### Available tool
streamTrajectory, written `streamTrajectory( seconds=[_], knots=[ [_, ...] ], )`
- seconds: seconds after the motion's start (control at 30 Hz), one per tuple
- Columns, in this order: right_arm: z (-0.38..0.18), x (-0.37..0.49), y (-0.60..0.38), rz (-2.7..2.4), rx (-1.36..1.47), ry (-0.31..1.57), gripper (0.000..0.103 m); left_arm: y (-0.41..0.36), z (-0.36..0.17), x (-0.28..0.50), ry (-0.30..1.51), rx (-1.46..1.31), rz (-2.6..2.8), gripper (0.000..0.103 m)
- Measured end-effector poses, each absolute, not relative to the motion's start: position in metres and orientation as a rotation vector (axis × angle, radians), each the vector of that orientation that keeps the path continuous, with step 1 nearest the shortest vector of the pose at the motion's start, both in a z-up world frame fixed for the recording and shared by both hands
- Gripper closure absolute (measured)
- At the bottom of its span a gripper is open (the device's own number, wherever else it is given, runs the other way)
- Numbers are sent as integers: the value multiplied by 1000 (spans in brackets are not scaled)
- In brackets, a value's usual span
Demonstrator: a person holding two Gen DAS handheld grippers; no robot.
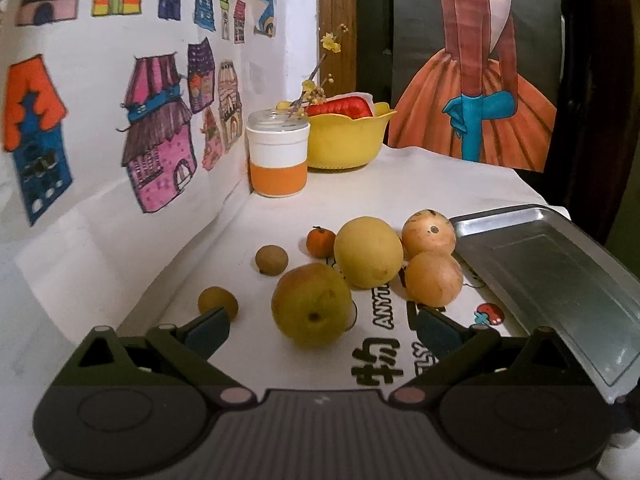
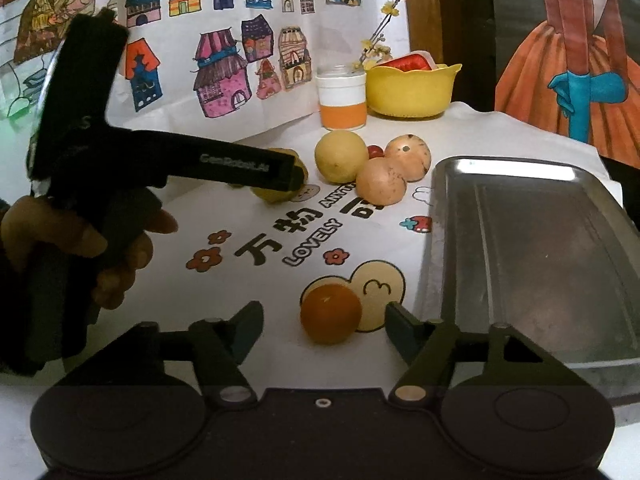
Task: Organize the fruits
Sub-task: 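Grasp the tangerine with the right tool while the left tool grasps the green-yellow pear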
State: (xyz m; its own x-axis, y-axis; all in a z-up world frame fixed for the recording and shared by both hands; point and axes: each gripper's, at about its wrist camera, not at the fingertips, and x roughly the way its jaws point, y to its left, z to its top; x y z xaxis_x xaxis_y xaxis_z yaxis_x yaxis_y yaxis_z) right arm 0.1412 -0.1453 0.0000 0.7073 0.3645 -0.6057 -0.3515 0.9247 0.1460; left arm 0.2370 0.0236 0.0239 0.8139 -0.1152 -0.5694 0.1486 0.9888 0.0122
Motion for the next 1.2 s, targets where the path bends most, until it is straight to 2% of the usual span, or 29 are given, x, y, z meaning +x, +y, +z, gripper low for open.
streamTrajectory(
  seconds=[0.13, 0.33, 0.43, 0.47, 0.57, 1.2],
  knots=[
    [0, 146, -144, 395, 16, 678, 49, 24, 19, 249, 622, 48, -139, 9],
    [0, 149, -141, 397, -10, 674, 56, 24, 15, 260, 639, 37, -142, 19],
    [0, 150, -139, 393, -24, 672, 63, 25, 14, 264, 643, 28, -138, 29],
    [0, 150, -139, 393, -26, 671, 64, 25, 13, 264, 645, 25, -138, 36],
    [0, 150, -139, 389, -28, 669, 68, 27, 11, 266, 652, 17, -125, 44],
    [0, 140, -140, 405, -65, 637, 69, 24, 11, 229, 685, -30, -147, 47]
  ],
)
